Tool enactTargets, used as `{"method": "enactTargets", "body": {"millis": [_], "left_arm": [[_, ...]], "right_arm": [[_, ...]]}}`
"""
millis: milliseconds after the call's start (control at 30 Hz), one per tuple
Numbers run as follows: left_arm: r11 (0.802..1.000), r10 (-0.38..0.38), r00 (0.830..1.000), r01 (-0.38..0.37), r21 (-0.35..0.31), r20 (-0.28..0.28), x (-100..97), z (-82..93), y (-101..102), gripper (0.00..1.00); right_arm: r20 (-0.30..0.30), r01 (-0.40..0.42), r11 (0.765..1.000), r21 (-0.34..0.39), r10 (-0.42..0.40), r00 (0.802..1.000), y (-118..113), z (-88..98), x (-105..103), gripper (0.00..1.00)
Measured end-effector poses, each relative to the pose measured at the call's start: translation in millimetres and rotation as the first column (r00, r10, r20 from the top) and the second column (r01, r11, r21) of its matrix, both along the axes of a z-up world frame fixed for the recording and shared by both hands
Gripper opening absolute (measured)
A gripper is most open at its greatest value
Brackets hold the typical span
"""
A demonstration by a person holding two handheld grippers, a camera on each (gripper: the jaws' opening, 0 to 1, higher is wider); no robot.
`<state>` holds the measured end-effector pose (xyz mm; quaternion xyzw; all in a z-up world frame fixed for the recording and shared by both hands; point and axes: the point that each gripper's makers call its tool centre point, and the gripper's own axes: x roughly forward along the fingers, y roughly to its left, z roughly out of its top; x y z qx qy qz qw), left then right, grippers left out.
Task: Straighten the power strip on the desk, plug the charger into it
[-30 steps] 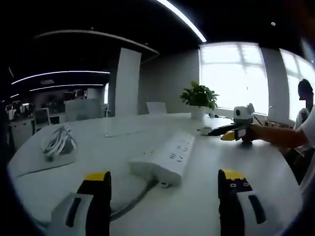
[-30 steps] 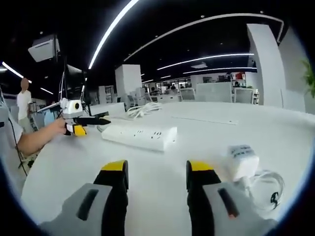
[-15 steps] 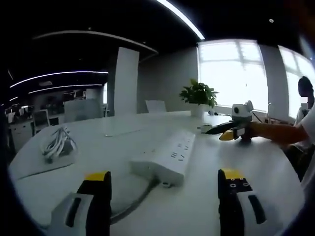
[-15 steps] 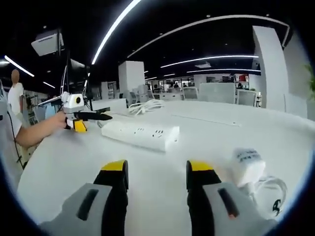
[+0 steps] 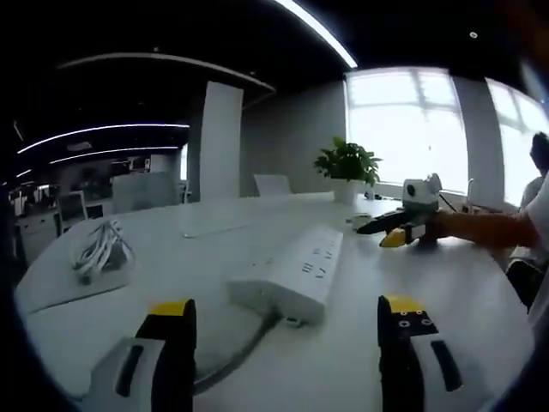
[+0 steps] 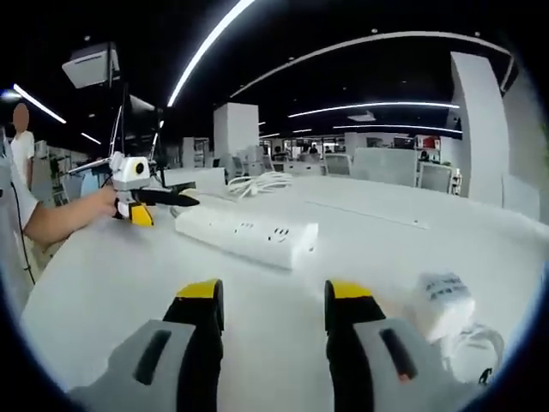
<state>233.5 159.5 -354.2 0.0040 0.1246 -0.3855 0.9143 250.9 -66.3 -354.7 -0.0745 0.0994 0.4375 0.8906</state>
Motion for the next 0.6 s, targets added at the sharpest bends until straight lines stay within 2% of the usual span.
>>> {"method": "enactTargets", "body": {"millis": [300, 600], "left_arm": [[1.000, -0.001, 1.000, 0.001, -0.008, -0.001, 0.7, 1.3, -0.6, 0.88], [1.000, -0.004, 1.000, 0.004, -0.005, -0.005, 1.4, 0.1, -2.2, 0.88]], "right_arm": [[0.002, -0.005, 0.999, 0.040, 0.005, 1.000, 4.3, 6.5, 5.8, 0.46], [0.004, -0.004, 0.999, 0.041, 0.004, 1.000, 4.8, 6.1, 10.9, 0.46]]}}
